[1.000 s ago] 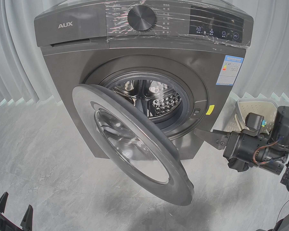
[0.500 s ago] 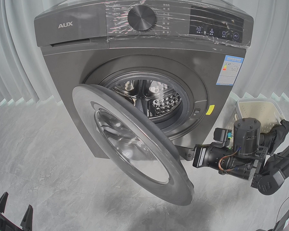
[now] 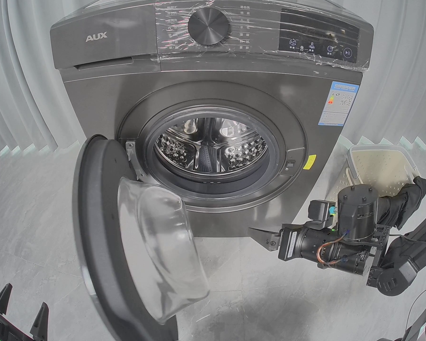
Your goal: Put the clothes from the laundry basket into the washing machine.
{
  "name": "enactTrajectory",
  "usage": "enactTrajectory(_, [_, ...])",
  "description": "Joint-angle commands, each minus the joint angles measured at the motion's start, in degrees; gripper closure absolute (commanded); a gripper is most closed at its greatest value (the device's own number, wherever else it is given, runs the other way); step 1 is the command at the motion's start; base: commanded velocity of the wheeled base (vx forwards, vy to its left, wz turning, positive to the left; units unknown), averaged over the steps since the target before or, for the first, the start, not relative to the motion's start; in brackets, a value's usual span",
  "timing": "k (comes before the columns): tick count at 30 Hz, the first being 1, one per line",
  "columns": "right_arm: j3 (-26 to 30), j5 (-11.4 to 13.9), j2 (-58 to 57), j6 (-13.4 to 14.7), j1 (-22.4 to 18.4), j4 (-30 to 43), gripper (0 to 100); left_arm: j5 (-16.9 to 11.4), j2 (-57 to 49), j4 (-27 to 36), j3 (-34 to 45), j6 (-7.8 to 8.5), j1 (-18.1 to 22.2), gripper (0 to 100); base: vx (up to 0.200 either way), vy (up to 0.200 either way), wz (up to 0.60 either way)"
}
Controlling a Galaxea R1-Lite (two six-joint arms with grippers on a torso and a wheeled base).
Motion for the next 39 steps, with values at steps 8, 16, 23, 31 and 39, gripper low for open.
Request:
enactTrajectory(8, [-8.84,0.73,6.23,0.14,0.27,-0.07,0,-0.06,-1.01,0.02,0.84,-0.02,0.00,0,-0.075,0.000,0.00])
enactTrajectory(16, [-14.02,2.13,11.06,0.14,2.55,-0.07,0,-0.06,-1.01,0.02,0.84,-0.02,0.00,0,0.000,0.000,0.00])
enactTrajectory(23, [-20.44,2.05,18.18,0.14,5.28,0.11,0,-0.06,-1.01,0.02,0.84,-0.10,0.00,0,-0.057,0.000,0.00])
enactTrajectory(31, [-23.60,2.05,20.82,0.14,5.19,0.20,0,0.03,-1.01,0.02,0.84,0.07,0.00,0,-0.175,0.000,0.00])
enactTrajectory(39, [-27.73,2.13,26.00,0.14,5.54,0.37,0,0.03,-1.01,0.02,0.92,0.07,0.00,0,0.000,0.000,0.00])
